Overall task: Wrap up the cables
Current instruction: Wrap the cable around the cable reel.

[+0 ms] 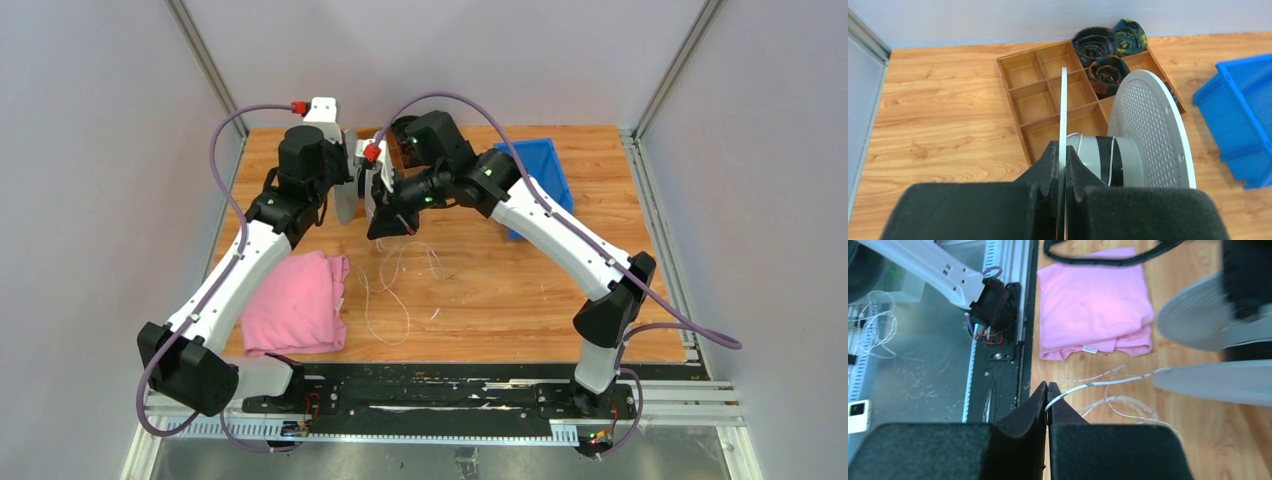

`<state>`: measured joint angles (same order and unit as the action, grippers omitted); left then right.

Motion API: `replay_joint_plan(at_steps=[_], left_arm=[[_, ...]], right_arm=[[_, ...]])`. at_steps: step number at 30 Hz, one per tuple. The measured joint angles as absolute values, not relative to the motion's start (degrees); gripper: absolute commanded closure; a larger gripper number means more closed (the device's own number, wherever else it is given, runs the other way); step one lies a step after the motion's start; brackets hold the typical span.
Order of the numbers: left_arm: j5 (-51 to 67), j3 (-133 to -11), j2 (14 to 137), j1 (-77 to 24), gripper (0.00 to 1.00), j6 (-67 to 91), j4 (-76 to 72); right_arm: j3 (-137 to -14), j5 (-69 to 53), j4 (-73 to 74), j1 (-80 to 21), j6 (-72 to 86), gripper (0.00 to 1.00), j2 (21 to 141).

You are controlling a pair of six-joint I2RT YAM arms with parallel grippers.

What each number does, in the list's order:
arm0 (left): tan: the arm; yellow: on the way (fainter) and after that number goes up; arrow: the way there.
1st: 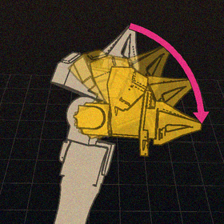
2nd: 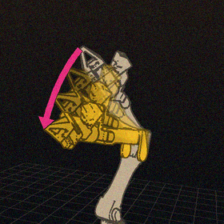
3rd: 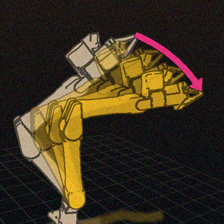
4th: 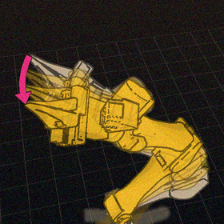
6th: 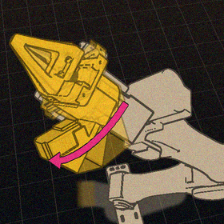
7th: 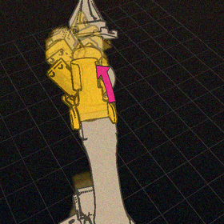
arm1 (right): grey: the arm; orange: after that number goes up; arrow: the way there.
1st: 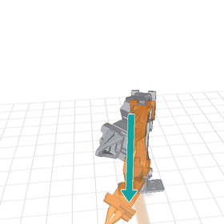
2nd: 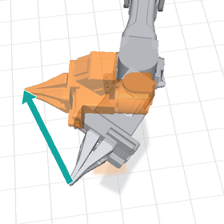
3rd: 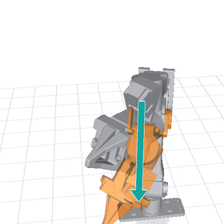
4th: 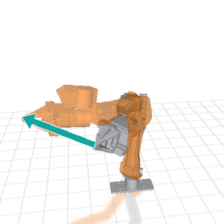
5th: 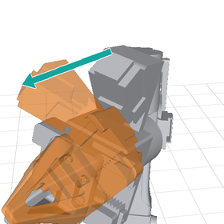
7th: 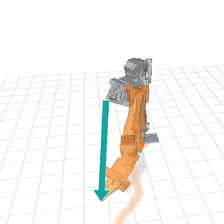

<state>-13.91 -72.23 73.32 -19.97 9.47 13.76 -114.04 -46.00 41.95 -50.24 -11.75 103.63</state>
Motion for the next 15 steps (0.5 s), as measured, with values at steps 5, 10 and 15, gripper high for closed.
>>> replay_joint_plan(at_steps=[5,10,15], left_arm=[[-13.8,-70.3,72.0,-22.2,1.00,7.0,13.4],[-12.6,-69.4,70.8,-22.4,1.00,4.8,13.2],[-10.2,-68.0,70.1,-22.8,1.00,2.9,12.4]], right_arm=[[-119.5,-41.6,44.5,-50.1,-12.3,1.00,103.7],[-122.8,-38.7,45.5,-49.4,-13.1,1.00,104.6],[-126.0,-36.4,45.8,-47.6,-13.4,1.00,105.7]])
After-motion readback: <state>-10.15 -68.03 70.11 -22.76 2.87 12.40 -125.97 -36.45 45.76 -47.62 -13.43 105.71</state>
